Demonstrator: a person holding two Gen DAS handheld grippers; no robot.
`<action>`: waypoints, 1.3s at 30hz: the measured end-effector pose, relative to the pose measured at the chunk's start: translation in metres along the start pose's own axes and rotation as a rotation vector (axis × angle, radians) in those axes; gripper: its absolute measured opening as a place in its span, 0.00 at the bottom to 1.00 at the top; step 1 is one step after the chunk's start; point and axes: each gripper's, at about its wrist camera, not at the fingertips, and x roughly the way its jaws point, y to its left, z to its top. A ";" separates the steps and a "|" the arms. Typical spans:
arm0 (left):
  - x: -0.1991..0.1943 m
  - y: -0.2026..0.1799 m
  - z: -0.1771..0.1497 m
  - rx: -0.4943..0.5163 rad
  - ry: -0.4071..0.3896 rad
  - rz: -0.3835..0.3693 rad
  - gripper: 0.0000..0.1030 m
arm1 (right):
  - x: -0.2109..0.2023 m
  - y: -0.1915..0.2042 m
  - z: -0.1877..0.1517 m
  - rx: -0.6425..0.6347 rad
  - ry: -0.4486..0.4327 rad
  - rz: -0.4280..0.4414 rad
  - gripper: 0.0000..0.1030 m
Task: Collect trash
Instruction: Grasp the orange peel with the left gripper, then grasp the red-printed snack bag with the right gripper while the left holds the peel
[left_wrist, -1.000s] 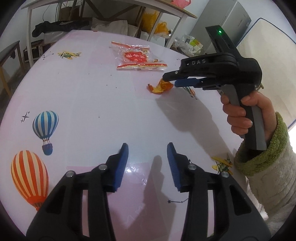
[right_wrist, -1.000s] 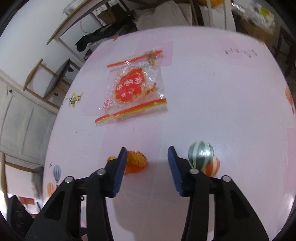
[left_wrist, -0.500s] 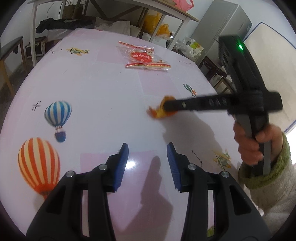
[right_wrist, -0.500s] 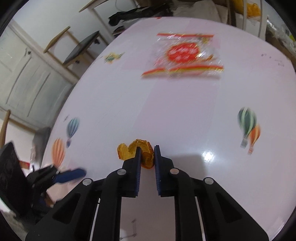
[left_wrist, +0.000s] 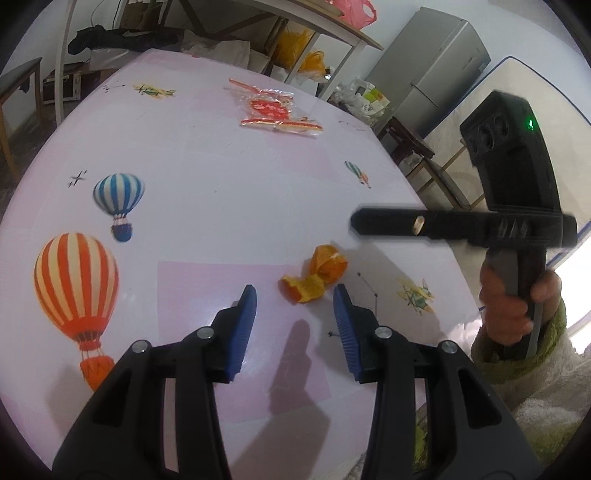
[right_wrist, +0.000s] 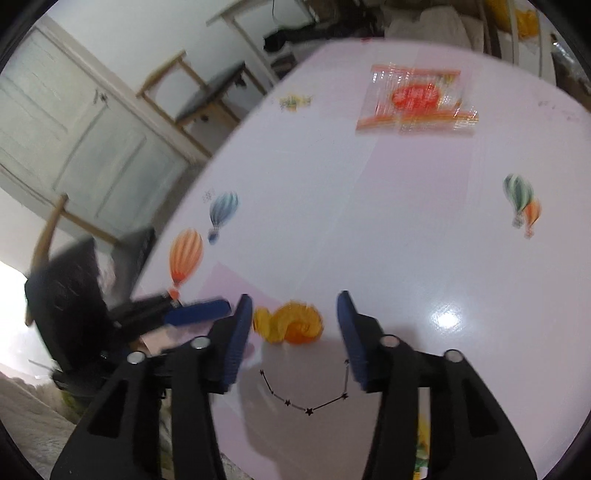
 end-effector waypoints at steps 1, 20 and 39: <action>0.000 -0.001 0.002 0.006 -0.005 0.000 0.37 | -0.006 -0.007 0.006 0.018 -0.023 -0.004 0.51; 0.021 -0.004 0.007 0.000 0.038 0.076 0.06 | 0.056 -0.111 0.147 0.187 -0.083 -0.312 0.40; 0.017 -0.008 0.004 -0.054 0.052 0.123 0.02 | -0.026 -0.087 0.011 0.142 -0.084 -0.379 0.11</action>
